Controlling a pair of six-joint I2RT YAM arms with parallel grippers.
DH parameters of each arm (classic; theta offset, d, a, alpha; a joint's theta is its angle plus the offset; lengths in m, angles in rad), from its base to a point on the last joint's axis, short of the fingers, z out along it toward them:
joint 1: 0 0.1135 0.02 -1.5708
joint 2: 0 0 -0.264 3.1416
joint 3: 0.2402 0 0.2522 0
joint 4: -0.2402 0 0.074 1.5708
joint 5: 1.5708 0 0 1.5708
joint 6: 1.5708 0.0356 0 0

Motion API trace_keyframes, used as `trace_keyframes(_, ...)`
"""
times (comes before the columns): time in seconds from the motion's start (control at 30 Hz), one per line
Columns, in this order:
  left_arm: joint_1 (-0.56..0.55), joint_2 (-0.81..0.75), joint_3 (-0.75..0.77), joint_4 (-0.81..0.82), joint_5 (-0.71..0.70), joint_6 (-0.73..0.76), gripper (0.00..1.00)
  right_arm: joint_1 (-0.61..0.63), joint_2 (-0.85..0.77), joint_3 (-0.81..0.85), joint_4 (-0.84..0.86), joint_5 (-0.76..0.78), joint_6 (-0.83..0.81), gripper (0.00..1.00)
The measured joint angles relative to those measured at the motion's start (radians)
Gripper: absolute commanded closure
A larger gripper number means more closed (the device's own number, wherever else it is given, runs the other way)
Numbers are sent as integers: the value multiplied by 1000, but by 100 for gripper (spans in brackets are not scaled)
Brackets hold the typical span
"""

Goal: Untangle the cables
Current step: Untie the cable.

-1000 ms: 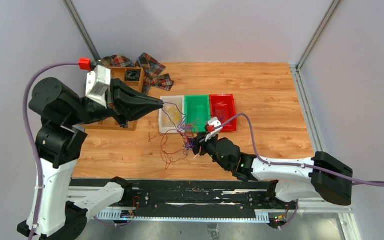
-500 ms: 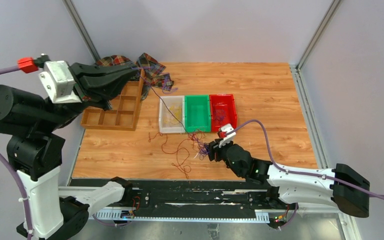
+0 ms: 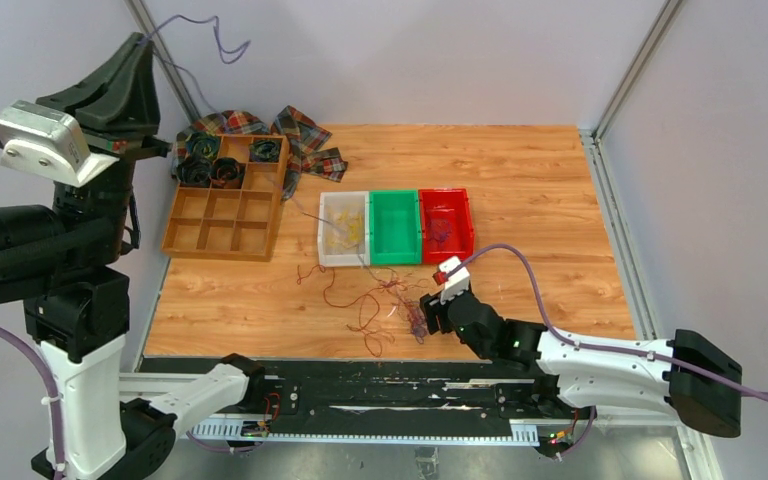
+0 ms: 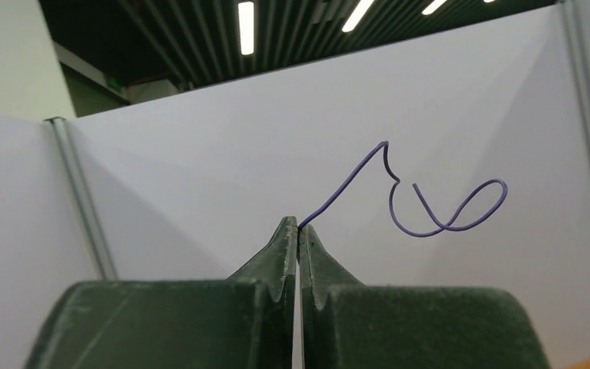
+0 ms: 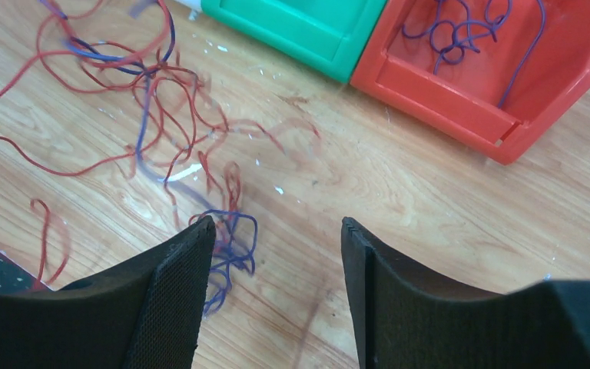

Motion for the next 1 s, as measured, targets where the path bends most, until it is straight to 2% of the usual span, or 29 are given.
trace_keyframes(0.2, 0, 24, 22, 143, -134, 93, 99, 0, 16, 0, -40, 0, 1, 39)
trace_keyframes(0.37, 0, 41, 61, 142, -100, 104, 99, 0, -1, 2, -55, 0, 0, 39)
trace_keyframes(0.57, 0, 44, 60, 52, 51, 69, 99, 0, -52, 48, -79, -5, -24, 29)
trace_keyframes(0.73, 0, 53, 60, -27, 198, 11, 99, 0, -77, 163, -66, -5, -69, 26)
trace_keyframes(1.0, 0, 90, -10, -83, 501, -187, 99, 0, 23, 329, 132, -74, -127, 27)
